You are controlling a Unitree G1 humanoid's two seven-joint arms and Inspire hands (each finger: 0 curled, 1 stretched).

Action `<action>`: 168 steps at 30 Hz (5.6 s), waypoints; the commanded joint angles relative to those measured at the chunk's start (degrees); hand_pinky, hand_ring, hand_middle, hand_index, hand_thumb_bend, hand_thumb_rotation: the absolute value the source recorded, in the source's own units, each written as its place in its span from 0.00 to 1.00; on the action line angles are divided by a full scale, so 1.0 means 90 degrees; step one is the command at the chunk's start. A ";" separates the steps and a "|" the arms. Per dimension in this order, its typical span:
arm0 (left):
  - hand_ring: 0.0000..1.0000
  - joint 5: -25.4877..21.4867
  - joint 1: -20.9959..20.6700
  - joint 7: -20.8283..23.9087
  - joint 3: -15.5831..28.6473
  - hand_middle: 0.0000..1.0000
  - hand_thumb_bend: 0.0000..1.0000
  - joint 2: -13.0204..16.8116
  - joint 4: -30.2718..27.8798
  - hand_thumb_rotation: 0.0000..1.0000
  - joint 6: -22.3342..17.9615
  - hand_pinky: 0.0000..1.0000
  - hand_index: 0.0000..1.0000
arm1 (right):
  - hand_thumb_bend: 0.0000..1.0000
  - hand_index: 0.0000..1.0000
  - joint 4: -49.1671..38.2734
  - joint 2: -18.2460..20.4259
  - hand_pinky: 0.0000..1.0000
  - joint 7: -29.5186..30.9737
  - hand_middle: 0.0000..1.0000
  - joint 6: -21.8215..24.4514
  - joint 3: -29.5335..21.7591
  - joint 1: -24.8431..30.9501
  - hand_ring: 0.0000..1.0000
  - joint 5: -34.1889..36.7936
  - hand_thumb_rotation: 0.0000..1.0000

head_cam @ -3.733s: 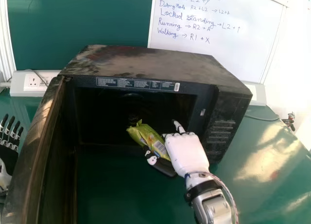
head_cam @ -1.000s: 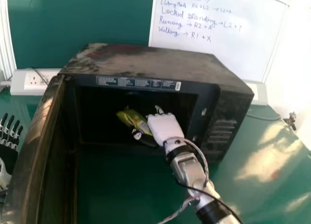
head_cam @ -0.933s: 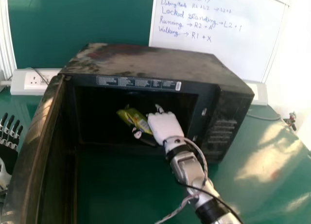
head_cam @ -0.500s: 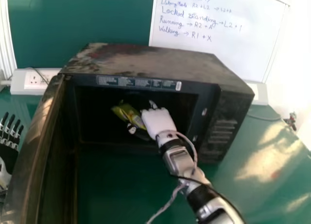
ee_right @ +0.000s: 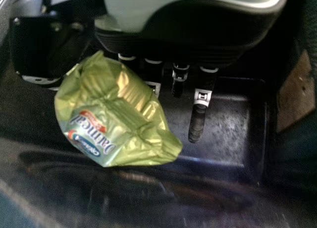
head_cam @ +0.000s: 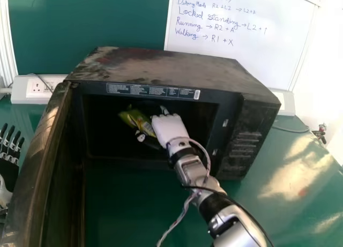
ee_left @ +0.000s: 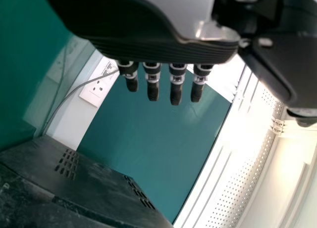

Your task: Put biscuit inside oven

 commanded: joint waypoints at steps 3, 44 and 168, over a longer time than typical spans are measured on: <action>0.68 -0.0027 0.0230 -0.0020 -0.0044 0.76 0.00 -0.0292 0.0293 0.00 0.0002 0.60 0.93 | 0.52 0.53 0.0240 0.0105 0.53 -0.0245 0.48 -0.0119 0.0093 -0.0295 0.45 0.0130 0.00; 0.64 0.0002 0.0189 -0.0085 0.0008 0.74 0.00 -0.0251 0.0442 0.00 -0.0103 0.36 0.91 | 0.97 0.87 0.0331 0.0378 0.72 0.0290 0.88 0.0865 0.0434 -0.0361 0.82 0.0377 0.64; 0.67 -0.0077 0.0086 -0.0205 0.0019 0.76 0.00 -0.0116 0.0559 0.00 0.0041 0.00 0.94 | 0.83 0.76 -0.1453 -0.1758 0.58 -0.0573 0.68 -0.6226 -0.3316 0.5030 0.65 0.4046 0.92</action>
